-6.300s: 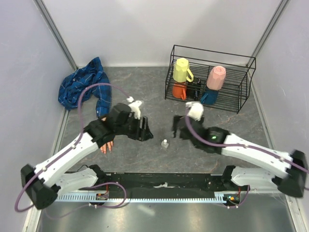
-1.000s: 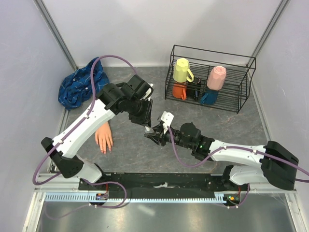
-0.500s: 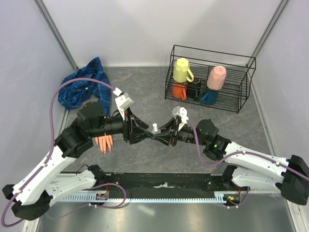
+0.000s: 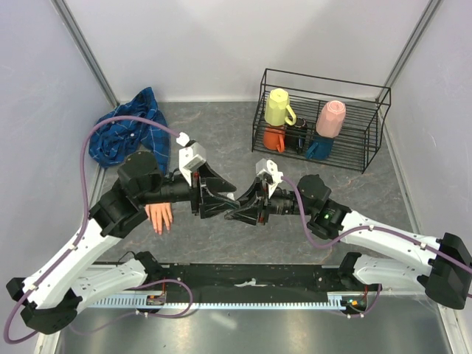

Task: Paint the nails

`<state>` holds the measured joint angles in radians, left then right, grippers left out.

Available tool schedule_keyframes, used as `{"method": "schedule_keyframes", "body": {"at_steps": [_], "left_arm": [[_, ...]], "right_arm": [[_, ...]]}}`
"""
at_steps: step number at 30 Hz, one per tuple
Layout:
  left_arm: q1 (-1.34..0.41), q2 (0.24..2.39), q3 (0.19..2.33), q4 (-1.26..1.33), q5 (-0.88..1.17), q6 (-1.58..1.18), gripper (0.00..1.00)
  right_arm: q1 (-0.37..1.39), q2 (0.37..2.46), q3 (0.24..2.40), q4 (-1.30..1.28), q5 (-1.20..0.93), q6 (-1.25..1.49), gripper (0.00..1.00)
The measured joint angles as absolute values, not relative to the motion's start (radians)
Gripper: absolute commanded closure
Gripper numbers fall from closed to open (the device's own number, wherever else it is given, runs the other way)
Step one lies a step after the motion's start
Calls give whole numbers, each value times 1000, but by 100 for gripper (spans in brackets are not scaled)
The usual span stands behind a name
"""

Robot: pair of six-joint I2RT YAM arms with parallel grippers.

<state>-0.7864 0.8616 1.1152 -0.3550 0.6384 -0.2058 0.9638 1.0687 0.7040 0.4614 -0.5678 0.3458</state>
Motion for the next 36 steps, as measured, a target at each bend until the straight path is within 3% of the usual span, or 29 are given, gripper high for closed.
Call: {"method": "schedule_keyframes", "body": {"at_steps": [12, 16, 20, 25, 32, 36], "left_arm": [[-786, 825, 1044, -244, 641, -231, 40], [-785, 826, 1032, -208, 645, -256, 46], [-785, 831, 1017, -185, 659, -280, 39], [-785, 834, 1008, -184, 659, -295, 38], [-785, 830, 1005, -185, 656, -308, 61], [-783, 828, 1005, -186, 638, -313, 66]], "right_arm": [[942, 1018, 704, 438, -593, 352, 100], [938, 1010, 704, 433, -600, 353, 100], [938, 1008, 704, 444, -611, 356, 100], [938, 1008, 704, 464, -615, 371, 100], [938, 1006, 704, 470, -617, 373, 100], [939, 1004, 704, 470, -621, 371, 100]]}}
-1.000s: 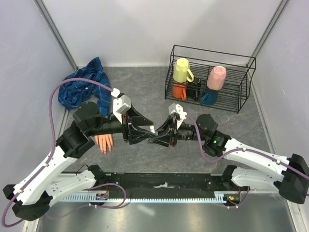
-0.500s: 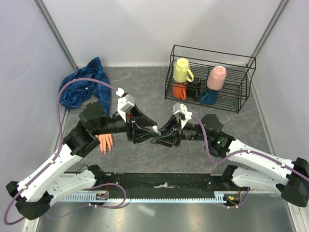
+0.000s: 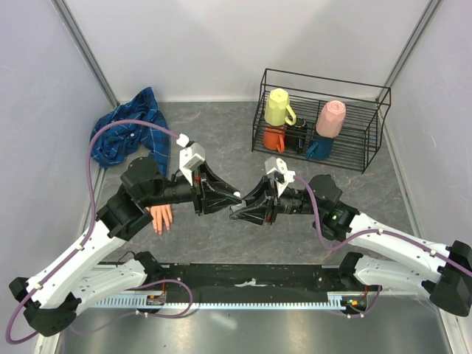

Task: Paint the nails

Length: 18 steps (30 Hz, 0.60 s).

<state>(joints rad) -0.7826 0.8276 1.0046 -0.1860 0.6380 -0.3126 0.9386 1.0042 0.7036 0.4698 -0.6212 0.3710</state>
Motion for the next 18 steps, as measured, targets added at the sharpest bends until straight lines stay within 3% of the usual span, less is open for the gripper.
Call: {"method": "schedule_keyframes", "body": {"at_steps": [3, 6, 7, 9, 18], "left_arm": [[-783, 830, 1005, -191, 629, -313, 67], [-783, 842, 1005, -193, 630, -315, 76], [-783, 847, 1005, -194, 630, -317, 87], [-780, 852, 1006, -200, 630, -319, 98], [-785, 869, 1054, -279, 458, -339, 98]], "right_arm": [[938, 1003, 704, 469, -620, 371, 100], [938, 1003, 704, 469, -620, 367, 100], [938, 1003, 704, 464, -618, 365, 100], [935, 1002, 704, 450, -611, 362, 100], [953, 994, 734, 357, -406, 310, 100]]}}
